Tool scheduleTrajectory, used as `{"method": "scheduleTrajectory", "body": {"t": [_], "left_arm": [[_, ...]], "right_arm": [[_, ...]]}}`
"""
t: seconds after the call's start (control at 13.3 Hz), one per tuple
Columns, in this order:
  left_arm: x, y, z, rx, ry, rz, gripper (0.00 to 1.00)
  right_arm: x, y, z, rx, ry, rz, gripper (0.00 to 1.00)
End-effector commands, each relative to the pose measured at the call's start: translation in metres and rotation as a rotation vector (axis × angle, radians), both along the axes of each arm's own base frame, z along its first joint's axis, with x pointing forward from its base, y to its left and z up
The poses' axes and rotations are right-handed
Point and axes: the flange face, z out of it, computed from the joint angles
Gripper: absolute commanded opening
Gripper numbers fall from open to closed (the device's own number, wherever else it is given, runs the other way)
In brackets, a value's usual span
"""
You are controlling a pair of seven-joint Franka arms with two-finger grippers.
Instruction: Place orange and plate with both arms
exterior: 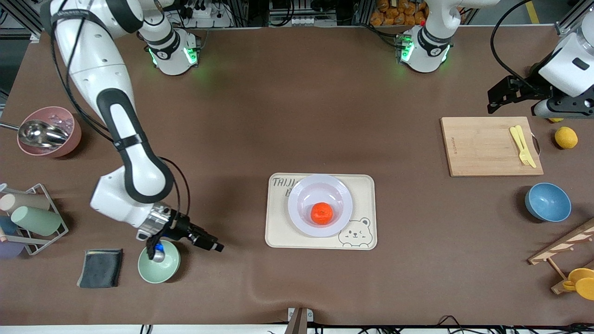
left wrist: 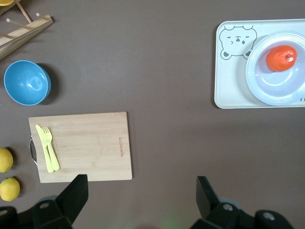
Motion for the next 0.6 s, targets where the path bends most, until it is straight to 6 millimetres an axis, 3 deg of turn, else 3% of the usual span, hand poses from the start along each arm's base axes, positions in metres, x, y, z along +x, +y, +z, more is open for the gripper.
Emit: {"method": "scheduleTrajectory", "body": {"t": [0.0,0.08,0.15,0.23,0.38,0.53], "left_arm": [[-0.002,0.002,0.002,0.021,0.006,0.011,1.00],[-0.002,0.002,0.002,0.021,0.006,0.011,1.00],[-0.002,0.002,0.002,0.021,0.006,0.011,1.00],[-0.002,0.002,0.002,0.021,0.006,0.011,1.00],[-0.002,0.003,0.001,0.021,0.007,0.013,1.00],[-0.002,0.004,0.001,0.021,0.007,0.014,1.00]], "right_arm": [[0.002,-0.046,0.032,-0.022,0.037,0.065,0.74],[0.002,-0.073,0.040,-0.067,0.045,0.097,0.80],[0.003,-0.092,0.061,-0.126,0.034,0.148,0.87],[0.001,-0.111,0.076,-0.196,0.041,0.202,1.00],[-0.007,-0.134,0.113,-0.351,0.025,0.278,1.00],[-0.020,-0.139,0.148,-0.460,0.065,0.361,1.00]]}}
